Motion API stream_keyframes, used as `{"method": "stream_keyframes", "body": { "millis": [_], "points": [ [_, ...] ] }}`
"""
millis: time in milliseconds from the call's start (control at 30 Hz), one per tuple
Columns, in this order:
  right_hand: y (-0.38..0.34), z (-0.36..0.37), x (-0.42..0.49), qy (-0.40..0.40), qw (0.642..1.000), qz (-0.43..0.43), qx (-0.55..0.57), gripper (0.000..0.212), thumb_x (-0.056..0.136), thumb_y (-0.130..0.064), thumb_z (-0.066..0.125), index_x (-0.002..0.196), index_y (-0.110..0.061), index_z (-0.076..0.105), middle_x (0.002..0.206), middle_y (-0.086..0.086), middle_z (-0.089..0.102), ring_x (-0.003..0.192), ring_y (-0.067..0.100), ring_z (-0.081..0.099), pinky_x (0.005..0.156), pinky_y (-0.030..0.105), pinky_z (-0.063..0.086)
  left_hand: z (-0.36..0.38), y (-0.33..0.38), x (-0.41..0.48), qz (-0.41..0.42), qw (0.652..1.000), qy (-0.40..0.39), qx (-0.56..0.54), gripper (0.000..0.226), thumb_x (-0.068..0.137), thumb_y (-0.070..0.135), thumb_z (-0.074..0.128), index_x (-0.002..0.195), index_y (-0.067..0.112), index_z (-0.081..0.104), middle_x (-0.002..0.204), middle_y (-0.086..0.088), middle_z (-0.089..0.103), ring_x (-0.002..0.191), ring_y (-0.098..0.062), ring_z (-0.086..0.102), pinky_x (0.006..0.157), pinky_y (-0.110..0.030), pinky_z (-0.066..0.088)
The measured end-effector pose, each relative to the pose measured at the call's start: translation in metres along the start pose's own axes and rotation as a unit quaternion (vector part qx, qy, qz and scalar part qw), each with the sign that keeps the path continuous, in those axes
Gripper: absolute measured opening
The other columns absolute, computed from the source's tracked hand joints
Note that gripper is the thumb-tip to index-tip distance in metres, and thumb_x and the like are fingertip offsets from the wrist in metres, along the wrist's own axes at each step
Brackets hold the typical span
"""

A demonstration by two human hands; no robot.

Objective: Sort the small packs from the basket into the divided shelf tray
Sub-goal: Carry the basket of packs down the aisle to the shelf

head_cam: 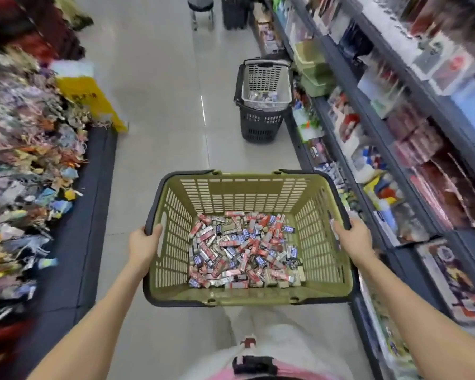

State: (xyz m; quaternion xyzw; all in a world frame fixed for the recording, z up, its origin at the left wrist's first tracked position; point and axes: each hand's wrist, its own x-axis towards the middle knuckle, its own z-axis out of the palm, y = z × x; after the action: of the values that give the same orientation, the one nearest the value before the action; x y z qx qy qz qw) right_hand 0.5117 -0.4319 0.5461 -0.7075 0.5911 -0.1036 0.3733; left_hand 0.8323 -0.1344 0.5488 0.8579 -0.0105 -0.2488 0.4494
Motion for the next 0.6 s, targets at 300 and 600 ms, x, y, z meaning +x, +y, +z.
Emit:
{"method": "stream_keyframes", "body": {
  "millis": [300,600],
  "points": [
    [-0.180,0.069,0.190,-0.024,0.999,-0.030,-0.006,0.022,0.090,-0.026,0.056,0.080,-0.007,0.054,0.060,0.002,0.047,0.058,0.025,0.048,0.050,0.031,0.033,-0.011,0.127,0.195,0.004,0.991,0.070,0.112,0.025,0.096,0.031,0.052,0.076,0.019,0.043,0.072,0.002,0.044,0.070,-0.021,0.043,0.062,-0.030,0.034],
    [-0.346,0.145,0.383,-0.014,1.000,-0.013,-0.016,0.043,0.092,-0.026,0.055,0.113,0.011,0.054,0.111,0.029,0.060,0.100,0.042,0.057,0.081,0.047,0.047,0.008,0.240,0.434,0.009,0.994,0.041,0.103,0.030,0.095,0.043,0.049,0.101,0.015,0.056,0.086,-0.004,0.063,0.081,-0.028,0.060,0.067,-0.038,0.045]
  ]
}}
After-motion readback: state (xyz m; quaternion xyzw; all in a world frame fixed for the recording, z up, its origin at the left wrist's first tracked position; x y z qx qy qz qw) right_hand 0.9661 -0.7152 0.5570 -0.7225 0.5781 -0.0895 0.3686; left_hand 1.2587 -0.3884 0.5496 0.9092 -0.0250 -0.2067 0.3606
